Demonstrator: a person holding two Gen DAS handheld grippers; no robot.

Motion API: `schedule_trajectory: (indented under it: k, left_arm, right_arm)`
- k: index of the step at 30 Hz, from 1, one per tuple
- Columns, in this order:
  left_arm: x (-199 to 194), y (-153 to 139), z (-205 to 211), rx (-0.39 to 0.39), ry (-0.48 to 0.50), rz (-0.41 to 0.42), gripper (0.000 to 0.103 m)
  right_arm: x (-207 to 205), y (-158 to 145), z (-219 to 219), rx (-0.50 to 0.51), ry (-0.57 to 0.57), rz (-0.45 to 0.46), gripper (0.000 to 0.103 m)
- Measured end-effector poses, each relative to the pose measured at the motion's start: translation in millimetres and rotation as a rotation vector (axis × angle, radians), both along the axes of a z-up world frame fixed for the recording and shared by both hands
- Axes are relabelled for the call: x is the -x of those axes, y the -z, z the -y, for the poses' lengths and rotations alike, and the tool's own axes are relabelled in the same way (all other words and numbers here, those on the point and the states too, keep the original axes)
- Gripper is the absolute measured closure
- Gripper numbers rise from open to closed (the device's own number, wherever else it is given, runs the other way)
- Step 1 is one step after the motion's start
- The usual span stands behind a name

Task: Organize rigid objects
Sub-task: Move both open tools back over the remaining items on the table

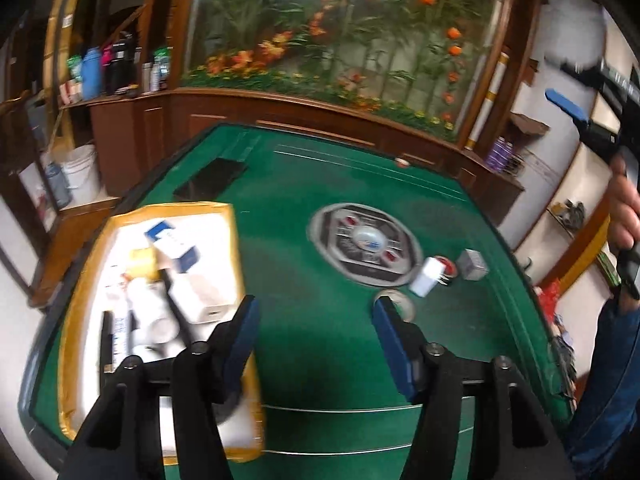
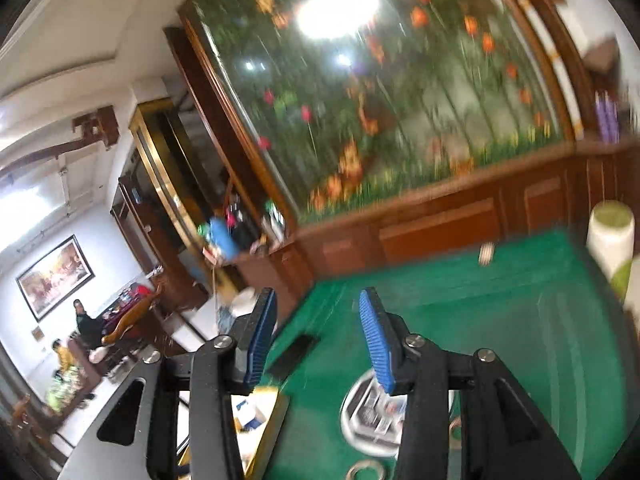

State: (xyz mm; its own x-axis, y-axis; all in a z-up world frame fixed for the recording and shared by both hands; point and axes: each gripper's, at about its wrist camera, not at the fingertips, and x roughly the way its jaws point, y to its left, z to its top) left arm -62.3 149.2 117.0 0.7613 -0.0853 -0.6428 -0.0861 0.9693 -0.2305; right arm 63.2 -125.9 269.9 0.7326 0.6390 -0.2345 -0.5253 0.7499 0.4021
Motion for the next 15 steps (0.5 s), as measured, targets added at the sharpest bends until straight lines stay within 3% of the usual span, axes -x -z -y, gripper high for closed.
schedule_trajectory:
  k: [2,4,11,13,15]
  left_arm:
    - [-6.4,4.4,15.7,-0.016,0.036,-0.013,0.038]
    - [-11.9,10.6,27.5,-0.026,0.063,-0.033,0.037]
    - [-31.2,46.8,66.1,-0.051,0.164,-0.129,0.037]
    - [-35.7,54.4,72.7,-0.049,0.183,-0.141,0.033]
    - [-41.2,63.6,79.4,-0.042,0.198,-0.155,0.032]
  right_arm:
    - [6.6,2.5,3.0,0.024,-0.014,0.019,0.036]
    - [9.6,29.3,-0.9,0.056,-0.045,-0.012,0.035]
    - [-9.2,178.6,-16.3,0.296,-0.041,-0.196,0.036]
    - [-22.3,203.2,-17.3,0.352,-0.055,-0.256,0.037]
    - [-28.1,213.3,-19.8,0.377,-0.063,-0.258,0.038]
